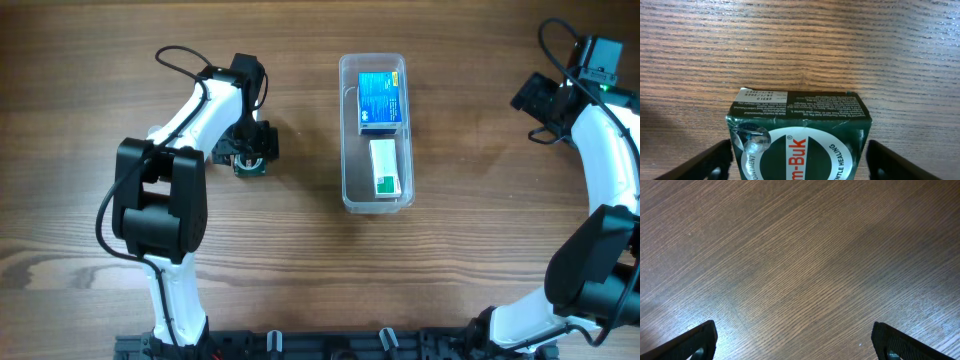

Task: Pack container
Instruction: 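Lower the left gripper onto the green Zam-Buk tin and grasp it, then lift the tin and carry it right into the container's far end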

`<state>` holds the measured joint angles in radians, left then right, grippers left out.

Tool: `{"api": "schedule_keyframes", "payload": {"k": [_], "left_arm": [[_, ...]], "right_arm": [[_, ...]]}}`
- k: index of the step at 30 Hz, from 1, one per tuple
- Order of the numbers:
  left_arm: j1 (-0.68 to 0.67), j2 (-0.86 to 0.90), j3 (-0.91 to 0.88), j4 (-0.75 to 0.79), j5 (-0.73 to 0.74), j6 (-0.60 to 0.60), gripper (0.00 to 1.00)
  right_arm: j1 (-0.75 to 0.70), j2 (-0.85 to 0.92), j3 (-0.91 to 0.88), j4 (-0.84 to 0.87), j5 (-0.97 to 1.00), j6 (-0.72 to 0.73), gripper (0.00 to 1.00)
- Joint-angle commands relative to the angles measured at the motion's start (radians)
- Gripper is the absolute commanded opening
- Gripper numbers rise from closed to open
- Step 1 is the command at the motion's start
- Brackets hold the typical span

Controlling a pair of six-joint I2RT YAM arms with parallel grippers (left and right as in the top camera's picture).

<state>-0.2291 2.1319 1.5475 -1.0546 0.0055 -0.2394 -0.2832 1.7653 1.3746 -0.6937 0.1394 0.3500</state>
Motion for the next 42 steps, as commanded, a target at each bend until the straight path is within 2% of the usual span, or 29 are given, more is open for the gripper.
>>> {"api": "schedule_keyframes", "payload": {"k": [1, 6, 11, 22, 26, 34, 39, 42], "left_arm": [[0.0, 0.011, -0.024, 0.006, 0.012, -0.009, 0.87], [0.0, 0.011, -0.029, 0.016, 0.013, -0.016, 0.75], [0.0, 0.011, -0.029, 0.03, 0.013, -0.027, 0.68], [0.0, 0.011, -0.006, 0.009, 0.042, -0.03, 0.66], [0.0, 0.009, 0.074, -0.048, 0.047, -0.031, 0.65], [-0.016, 0.007, 0.386, -0.16, 0.107, -0.031, 0.63], [-0.074, 0.007, 0.516, -0.146, 0.121, -0.088, 0.64], [-0.13, 0.007, 0.523, -0.088, 0.125, -0.137, 0.64]], "right_arm": [[0.0, -0.001, -0.005, 0.002, 0.01, -0.006, 1.0], [0.0, -0.001, -0.005, 0.002, 0.01, -0.006, 1.0], [0.0, -0.001, -0.005, 0.002, 0.01, -0.006, 1.0], [0.0, -0.001, -0.005, 0.002, 0.01, -0.007, 1.0], [0.0, -0.001, -0.005, 0.002, 0.01, -0.007, 1.0], [0.0, -0.001, -0.005, 0.002, 0.01, -0.006, 1.0], [0.0, -0.001, -0.005, 0.002, 0.01, -0.007, 1.0], [0.0, -0.001, -0.005, 0.002, 0.01, -0.006, 1.0]]}}
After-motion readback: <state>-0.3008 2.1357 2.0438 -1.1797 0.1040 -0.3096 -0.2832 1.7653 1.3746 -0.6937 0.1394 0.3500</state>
